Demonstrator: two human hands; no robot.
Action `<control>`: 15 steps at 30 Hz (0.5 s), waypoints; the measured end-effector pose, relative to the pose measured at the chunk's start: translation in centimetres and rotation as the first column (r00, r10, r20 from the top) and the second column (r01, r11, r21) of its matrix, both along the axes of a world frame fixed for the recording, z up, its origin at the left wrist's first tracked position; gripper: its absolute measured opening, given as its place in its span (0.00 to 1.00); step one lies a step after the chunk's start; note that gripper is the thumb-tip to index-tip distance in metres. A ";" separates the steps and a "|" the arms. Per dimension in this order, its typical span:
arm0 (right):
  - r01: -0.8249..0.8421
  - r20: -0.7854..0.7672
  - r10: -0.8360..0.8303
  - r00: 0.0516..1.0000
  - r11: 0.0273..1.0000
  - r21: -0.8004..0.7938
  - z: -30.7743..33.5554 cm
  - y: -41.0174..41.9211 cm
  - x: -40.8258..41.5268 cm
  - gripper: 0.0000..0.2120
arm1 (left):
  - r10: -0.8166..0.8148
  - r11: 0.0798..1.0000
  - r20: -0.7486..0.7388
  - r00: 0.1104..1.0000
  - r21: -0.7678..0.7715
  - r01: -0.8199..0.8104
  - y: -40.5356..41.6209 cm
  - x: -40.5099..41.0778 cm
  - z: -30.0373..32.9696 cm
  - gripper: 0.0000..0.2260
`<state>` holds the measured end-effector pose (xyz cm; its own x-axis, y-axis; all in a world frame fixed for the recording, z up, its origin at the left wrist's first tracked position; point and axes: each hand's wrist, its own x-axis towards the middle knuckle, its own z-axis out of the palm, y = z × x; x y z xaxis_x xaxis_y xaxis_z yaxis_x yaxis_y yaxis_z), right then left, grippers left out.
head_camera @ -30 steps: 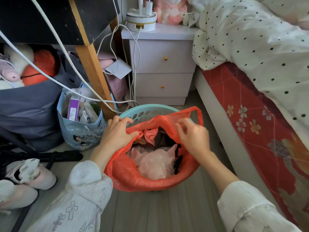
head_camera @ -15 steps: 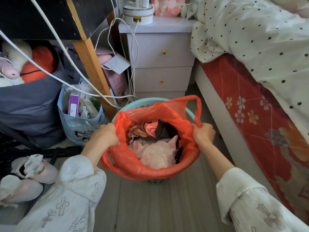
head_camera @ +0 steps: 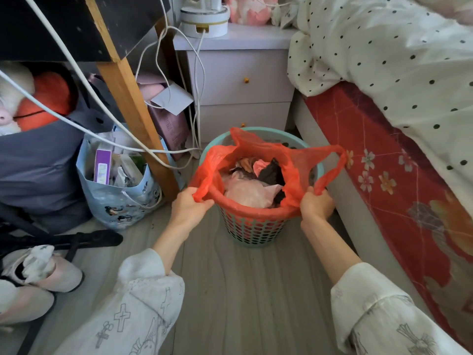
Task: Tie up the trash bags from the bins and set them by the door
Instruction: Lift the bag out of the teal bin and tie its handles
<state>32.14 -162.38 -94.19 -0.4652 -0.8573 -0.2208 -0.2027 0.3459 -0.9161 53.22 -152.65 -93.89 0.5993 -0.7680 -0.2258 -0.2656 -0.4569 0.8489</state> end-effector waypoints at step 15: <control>-0.301 0.012 0.327 0.945 0.884 -0.357 8.5 -1.6 2.5 0.09 | 0.004 0.864 -0.549 0.836 -0.419 -0.279 -1.2 0.6 12.2 0.10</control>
<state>34.64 -163.93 -85.70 -0.1530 -0.9837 0.0940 -0.1789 -0.0660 -0.9816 53.78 -153.90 -81.69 0.6088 -0.7749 -0.1701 0.3063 0.0318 0.9514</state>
